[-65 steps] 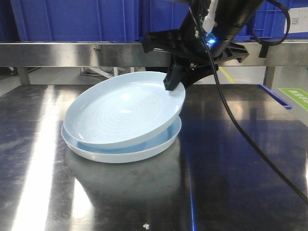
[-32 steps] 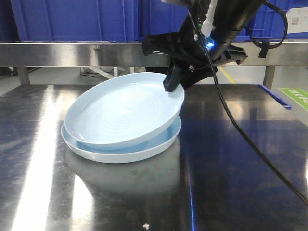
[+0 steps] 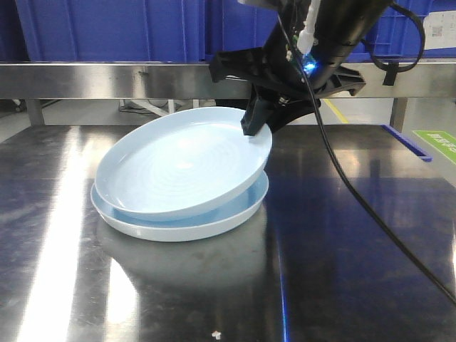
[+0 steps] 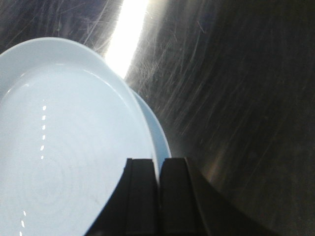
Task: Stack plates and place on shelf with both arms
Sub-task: 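Open the right gripper to release the plate onto the stack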
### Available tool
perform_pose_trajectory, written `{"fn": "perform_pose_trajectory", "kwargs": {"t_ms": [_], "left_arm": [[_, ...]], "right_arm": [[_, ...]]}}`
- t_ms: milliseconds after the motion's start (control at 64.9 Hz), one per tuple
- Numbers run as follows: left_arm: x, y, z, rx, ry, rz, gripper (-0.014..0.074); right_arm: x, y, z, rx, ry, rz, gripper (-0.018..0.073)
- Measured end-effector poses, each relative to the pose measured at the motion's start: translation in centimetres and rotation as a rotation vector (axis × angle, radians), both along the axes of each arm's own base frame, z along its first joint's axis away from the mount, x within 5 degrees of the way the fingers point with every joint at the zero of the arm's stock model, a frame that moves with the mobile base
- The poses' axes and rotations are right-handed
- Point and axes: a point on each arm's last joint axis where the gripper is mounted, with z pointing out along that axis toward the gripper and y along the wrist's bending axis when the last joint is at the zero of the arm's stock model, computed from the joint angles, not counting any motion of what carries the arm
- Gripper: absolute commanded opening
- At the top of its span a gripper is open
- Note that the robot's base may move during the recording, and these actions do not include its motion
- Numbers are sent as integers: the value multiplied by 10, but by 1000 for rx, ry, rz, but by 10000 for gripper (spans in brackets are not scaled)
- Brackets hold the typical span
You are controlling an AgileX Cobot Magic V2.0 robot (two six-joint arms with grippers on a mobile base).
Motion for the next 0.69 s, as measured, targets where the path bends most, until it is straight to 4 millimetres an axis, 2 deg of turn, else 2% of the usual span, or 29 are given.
{"fn": "perform_pose_trajectory", "kwargs": {"t_ms": [693], "left_arm": [[0, 0, 0, 0, 0, 0, 83]], "right_arm": [[2, 1, -7, -7, 12, -1, 20]]}}
